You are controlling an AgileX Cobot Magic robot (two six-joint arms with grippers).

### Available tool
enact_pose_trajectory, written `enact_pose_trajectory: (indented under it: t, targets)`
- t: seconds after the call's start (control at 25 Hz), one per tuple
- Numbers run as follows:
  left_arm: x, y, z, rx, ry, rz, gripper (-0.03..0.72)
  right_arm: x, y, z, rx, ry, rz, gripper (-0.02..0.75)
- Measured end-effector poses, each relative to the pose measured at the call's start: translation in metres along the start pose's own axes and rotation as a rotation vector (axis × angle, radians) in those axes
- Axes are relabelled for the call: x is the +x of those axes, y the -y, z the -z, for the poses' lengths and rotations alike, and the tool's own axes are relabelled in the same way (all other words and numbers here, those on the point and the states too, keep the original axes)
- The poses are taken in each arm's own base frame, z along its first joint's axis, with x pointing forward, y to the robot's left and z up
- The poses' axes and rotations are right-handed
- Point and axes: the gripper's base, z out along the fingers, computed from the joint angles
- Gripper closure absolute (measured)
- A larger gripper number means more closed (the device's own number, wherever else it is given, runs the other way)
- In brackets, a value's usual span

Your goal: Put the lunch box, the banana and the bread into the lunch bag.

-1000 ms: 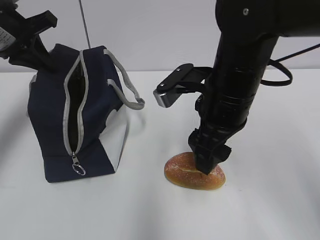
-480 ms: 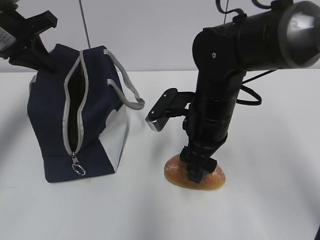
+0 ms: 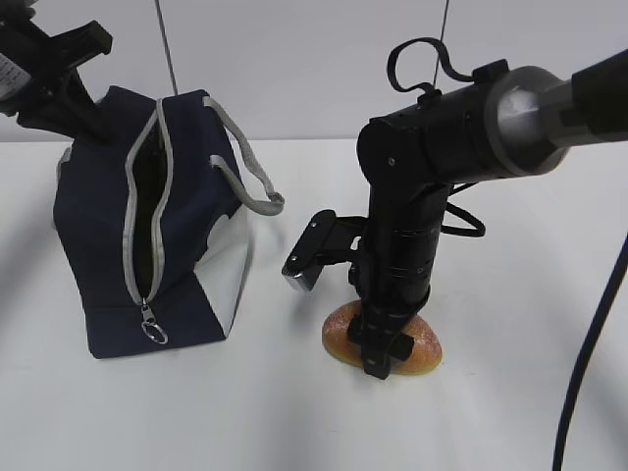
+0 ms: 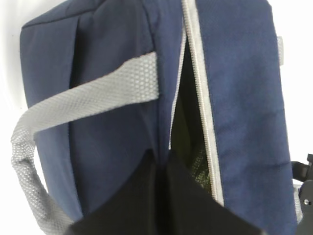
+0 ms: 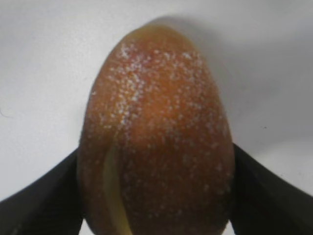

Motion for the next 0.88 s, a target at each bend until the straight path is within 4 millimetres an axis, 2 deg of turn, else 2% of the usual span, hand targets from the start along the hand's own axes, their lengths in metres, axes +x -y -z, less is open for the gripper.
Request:
enact_pose_trajectory:
  t: [0.12,0.28,0.4,0.52,0.68,0.88]
  targets:
    - [0.000,0.000,0.000,0.000,0.000,0.000,0.691,0.000,0.000,-0.002,0.001,-0.001,0.003,0.177]
    - [0.000,0.000,0.000,-0.001,0.000,0.000,0.691,0.000,0.001,-0.001,0.003,-0.004,0.005,0.256]
    - [0.000,0.000,0.000,-0.001,0.000,0.000,0.691,-0.002,0.003,0.006,-0.004,-0.016,-0.001,0.297]
    - [0.000,0.000,0.000,-0.001,0.000,0.000,0.691,-0.007,0.008,0.027,0.007,-0.010,-0.026,0.309]
    - [0.000,0.000,0.000,-0.001,0.000,0.000,0.691,-0.015,0.017,0.066,0.053,0.009,-0.072,0.312]
    - [0.000,0.000,0.000,0.001,0.000,0.001,0.691,-0.034,0.031,0.117,0.125,0.175,-0.232,0.314]
